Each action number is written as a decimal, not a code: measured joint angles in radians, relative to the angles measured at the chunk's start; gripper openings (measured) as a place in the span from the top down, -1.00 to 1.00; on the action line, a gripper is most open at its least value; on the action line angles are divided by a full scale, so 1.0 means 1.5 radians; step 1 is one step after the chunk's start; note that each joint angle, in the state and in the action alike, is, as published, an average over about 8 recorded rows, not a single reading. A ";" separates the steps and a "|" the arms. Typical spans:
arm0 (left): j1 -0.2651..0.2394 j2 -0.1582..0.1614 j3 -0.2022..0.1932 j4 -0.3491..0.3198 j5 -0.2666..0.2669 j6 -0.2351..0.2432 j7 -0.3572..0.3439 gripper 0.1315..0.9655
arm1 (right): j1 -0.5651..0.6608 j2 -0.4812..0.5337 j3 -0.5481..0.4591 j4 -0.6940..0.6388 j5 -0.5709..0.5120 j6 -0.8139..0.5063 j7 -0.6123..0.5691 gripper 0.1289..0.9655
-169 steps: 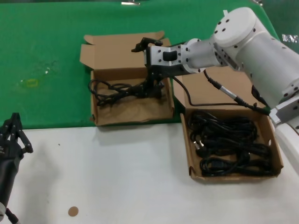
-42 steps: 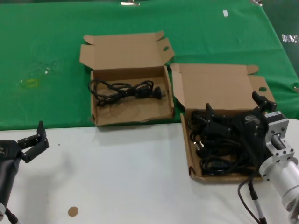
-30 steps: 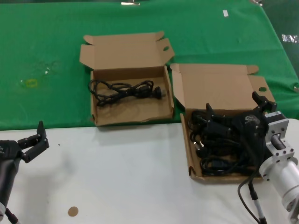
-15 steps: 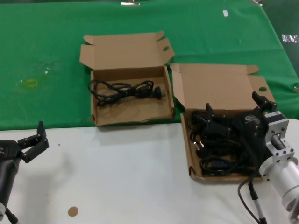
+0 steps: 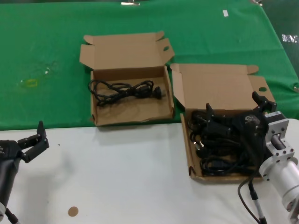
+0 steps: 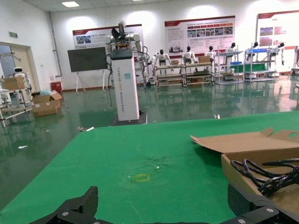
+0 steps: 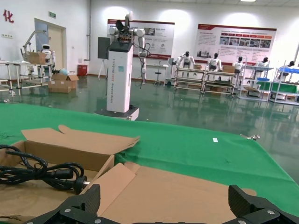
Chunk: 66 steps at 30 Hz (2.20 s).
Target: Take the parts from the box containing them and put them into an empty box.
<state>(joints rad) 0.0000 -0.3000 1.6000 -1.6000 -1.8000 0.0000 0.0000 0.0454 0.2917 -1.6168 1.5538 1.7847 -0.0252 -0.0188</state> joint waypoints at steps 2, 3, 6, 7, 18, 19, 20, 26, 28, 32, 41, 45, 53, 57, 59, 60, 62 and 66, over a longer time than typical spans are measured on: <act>0.000 0.000 0.000 0.000 0.000 0.000 0.000 -1.00 | 0.000 0.000 0.000 0.000 0.000 0.000 0.000 -1.00; 0.000 0.000 0.000 0.000 0.000 0.000 0.000 -1.00 | 0.000 0.000 0.000 0.000 0.000 0.000 0.000 -1.00; 0.000 0.000 0.000 0.000 0.000 0.000 0.000 -1.00 | 0.000 0.000 0.000 0.000 0.000 0.000 0.000 -1.00; 0.000 0.000 0.000 0.000 0.000 0.000 0.000 -1.00 | 0.000 0.000 0.000 0.000 0.000 0.000 0.000 -1.00; 0.000 0.000 0.000 0.000 0.000 0.000 0.000 -1.00 | 0.000 0.000 0.000 0.000 0.000 0.000 0.000 -1.00; 0.000 0.000 0.000 0.000 0.000 0.000 0.000 -1.00 | 0.000 0.000 0.000 0.000 0.000 0.000 0.000 -1.00; 0.000 0.000 0.000 0.000 0.000 0.000 0.000 -1.00 | 0.000 0.000 0.000 0.000 0.000 0.000 0.000 -1.00; 0.000 0.000 0.000 0.000 0.000 0.000 0.000 -1.00 | 0.000 0.000 0.000 0.000 0.000 0.000 0.000 -1.00; 0.000 0.000 0.000 0.000 0.000 0.000 0.000 -1.00 | 0.000 0.000 0.000 0.000 0.000 0.000 0.000 -1.00; 0.000 0.000 0.000 0.000 0.000 0.000 0.000 -1.00 | 0.000 0.000 0.000 0.000 0.000 0.000 0.000 -1.00; 0.000 0.000 0.000 0.000 0.000 0.000 0.000 -1.00 | 0.000 0.000 0.000 0.000 0.000 0.000 0.000 -1.00; 0.000 0.000 0.000 0.000 0.000 0.000 0.000 -1.00 | 0.000 0.000 0.000 0.000 0.000 0.000 0.000 -1.00; 0.000 0.000 0.000 0.000 0.000 0.000 0.000 -1.00 | 0.000 0.000 0.000 0.000 0.000 0.000 0.000 -1.00; 0.000 0.000 0.000 0.000 0.000 0.000 0.000 -1.00 | 0.000 0.000 0.000 0.000 0.000 0.000 0.000 -1.00; 0.000 0.000 0.000 0.000 0.000 0.000 0.000 -1.00 | 0.000 0.000 0.000 0.000 0.000 0.000 0.000 -1.00; 0.000 0.000 0.000 0.000 0.000 0.000 0.000 -1.00 | 0.000 0.000 0.000 0.000 0.000 0.000 0.000 -1.00; 0.000 0.000 0.000 0.000 0.000 0.000 0.000 -1.00 | 0.000 0.000 0.000 0.000 0.000 0.000 0.000 -1.00; 0.000 0.000 0.000 0.000 0.000 0.000 0.000 -1.00 | 0.000 0.000 0.000 0.000 0.000 0.000 0.000 -1.00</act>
<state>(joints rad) 0.0000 -0.3000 1.6000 -1.6000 -1.8000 0.0000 0.0000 0.0454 0.2917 -1.6168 1.5538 1.7847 -0.0252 -0.0188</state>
